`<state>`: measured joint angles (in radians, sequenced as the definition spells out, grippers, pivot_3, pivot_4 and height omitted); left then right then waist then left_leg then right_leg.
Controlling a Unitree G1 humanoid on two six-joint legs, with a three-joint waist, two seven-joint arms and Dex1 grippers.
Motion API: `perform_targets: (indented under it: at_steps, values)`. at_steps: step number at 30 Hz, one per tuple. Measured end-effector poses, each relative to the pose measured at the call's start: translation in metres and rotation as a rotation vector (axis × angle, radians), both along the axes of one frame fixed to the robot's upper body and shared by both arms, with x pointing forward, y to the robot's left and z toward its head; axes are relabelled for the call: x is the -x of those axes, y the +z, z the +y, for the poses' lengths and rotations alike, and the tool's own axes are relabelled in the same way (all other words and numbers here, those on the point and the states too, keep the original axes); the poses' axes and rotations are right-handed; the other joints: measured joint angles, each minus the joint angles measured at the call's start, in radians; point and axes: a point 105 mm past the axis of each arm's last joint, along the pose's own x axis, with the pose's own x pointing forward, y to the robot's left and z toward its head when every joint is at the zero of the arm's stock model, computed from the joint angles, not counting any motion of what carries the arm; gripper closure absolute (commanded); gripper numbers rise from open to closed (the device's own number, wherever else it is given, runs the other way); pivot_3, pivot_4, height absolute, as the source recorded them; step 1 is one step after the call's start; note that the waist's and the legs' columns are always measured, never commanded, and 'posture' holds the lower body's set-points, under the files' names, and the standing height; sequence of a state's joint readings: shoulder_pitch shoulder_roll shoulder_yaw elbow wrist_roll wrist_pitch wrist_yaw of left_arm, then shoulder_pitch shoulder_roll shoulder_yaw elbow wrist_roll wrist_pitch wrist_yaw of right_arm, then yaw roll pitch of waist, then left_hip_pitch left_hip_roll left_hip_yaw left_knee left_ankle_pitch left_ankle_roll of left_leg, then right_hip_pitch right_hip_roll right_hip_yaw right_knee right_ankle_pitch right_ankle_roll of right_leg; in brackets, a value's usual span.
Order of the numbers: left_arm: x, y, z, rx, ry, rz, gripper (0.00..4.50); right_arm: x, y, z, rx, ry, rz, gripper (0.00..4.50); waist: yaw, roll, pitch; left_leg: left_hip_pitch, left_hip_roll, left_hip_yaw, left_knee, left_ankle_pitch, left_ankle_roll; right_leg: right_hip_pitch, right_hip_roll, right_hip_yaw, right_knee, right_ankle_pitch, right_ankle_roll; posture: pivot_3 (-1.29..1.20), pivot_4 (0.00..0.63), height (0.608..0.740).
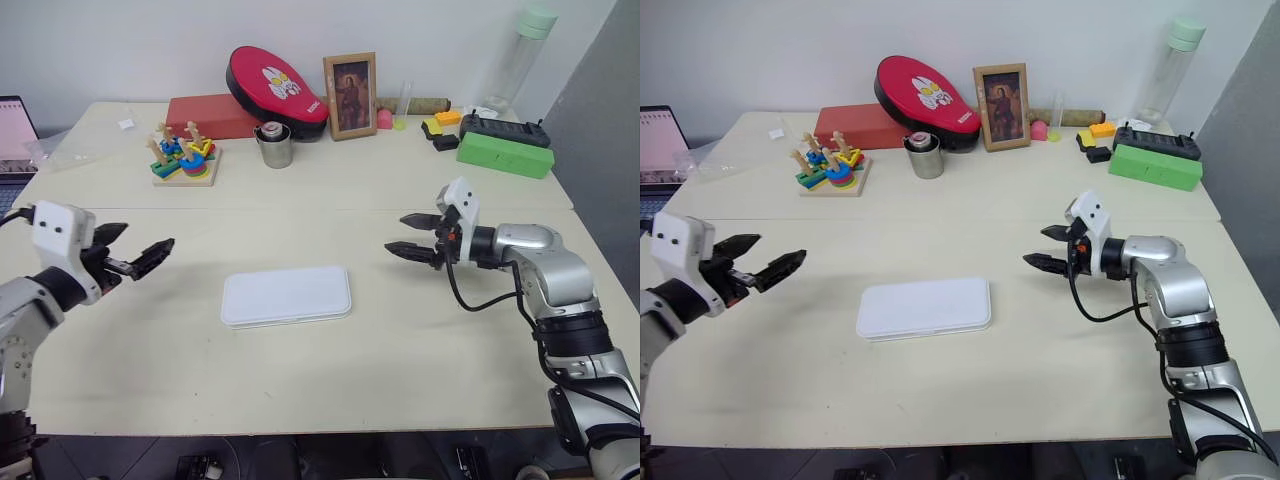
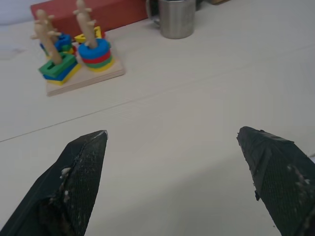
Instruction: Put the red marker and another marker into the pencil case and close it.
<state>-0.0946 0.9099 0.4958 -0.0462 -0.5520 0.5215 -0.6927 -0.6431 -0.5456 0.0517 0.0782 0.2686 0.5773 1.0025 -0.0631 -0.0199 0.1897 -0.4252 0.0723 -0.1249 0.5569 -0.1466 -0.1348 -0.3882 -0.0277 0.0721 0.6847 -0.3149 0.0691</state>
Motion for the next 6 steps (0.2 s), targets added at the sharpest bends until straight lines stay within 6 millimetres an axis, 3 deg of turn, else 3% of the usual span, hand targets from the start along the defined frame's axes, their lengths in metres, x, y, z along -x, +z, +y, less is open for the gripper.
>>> perform_targets:
  at_steps: [6]
  values:
    - [0.0028,0.0006,0.0028,0.0,-0.009,0.005,0.0,0.0056,0.0053,0.0056,0.0,0.039,-0.015,0.03,0.004,0.0,0.0,0.0,0.0,0.0,0.0,0.0,0.0,0.0,0.0,0.0,-0.001,0.0,0.001,0.0,0.15,0.74]
